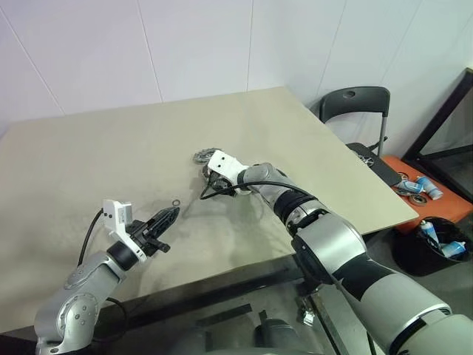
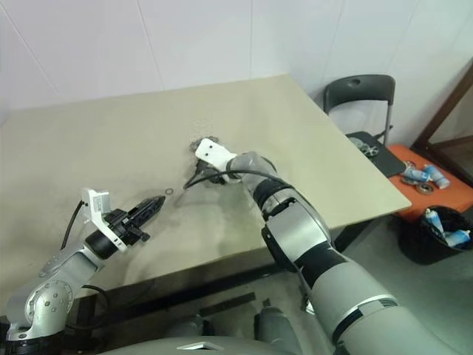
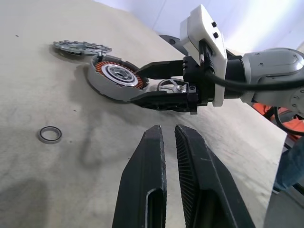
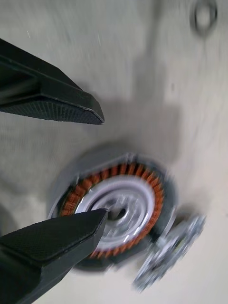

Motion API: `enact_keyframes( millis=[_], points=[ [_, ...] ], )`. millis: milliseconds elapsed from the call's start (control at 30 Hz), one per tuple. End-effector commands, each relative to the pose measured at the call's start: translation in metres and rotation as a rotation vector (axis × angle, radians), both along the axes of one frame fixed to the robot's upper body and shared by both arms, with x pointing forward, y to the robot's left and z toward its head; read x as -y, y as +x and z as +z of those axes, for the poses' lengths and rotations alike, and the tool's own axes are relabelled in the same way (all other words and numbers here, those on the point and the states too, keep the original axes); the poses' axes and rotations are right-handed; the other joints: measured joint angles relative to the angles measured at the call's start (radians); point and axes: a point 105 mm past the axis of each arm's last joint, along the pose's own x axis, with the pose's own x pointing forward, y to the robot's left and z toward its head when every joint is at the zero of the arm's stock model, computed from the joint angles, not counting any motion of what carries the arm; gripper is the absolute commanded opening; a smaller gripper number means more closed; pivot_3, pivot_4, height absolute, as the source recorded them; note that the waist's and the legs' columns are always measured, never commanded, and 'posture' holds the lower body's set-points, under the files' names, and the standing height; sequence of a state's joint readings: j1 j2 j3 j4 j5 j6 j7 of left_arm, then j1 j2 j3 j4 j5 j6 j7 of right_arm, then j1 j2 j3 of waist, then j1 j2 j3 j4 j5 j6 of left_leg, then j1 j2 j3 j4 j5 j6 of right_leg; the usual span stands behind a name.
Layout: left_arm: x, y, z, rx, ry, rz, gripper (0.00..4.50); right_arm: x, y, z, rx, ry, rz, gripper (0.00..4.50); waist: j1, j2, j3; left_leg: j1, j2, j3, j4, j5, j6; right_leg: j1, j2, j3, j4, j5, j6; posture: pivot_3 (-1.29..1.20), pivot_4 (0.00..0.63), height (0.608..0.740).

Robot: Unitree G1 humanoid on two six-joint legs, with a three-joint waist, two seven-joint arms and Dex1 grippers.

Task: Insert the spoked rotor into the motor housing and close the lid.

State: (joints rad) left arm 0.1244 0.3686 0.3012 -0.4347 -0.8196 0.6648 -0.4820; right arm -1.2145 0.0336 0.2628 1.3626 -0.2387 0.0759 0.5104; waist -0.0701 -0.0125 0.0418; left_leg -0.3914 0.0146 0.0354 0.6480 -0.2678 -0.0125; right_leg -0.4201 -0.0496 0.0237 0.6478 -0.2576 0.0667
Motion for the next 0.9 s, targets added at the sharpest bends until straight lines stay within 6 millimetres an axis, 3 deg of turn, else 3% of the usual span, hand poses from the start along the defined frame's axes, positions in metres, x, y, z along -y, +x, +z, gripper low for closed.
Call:
enact_keyframes(
  millis=[33,733,900],
  points=[
    [0.0,-0.004,0.012,0.053,-0.004,0.016,0.49,0.003,0.006,0.003,-0.005,0.067,-0.119,2.94,0.0,0.0,0.0,0.0,0.0,0.0,0.0,0.0,0.0,0.0,0.0,0.0,0.0,0.0,0.0,0.0,0.0,0.74],
    [0.002,-0.013,0.001,0.028,-0.025,0.075,0.49,-0.015,-0.014,-0.019,-0.072,-0.009,0.009,2.94,-0.005,-0.001,-0.002,0.002,0.001,0.0,0.001,0.0,0.0,0.002,0.002,0.0,0.001,0.0,0.0,0.0,0.0,0.74],
    [0.005,-0.014,-0.001,0.024,-0.029,0.078,0.49,-0.014,-0.013,-0.018,-0.076,-0.002,0.004,1.38,-0.009,-0.001,-0.002,0.002,0.001,0.0,0.001,0.0,0.0,0.002,0.003,0.0,0.002,0.0,0.0,0.0,0.0,0.74]
  ],
)
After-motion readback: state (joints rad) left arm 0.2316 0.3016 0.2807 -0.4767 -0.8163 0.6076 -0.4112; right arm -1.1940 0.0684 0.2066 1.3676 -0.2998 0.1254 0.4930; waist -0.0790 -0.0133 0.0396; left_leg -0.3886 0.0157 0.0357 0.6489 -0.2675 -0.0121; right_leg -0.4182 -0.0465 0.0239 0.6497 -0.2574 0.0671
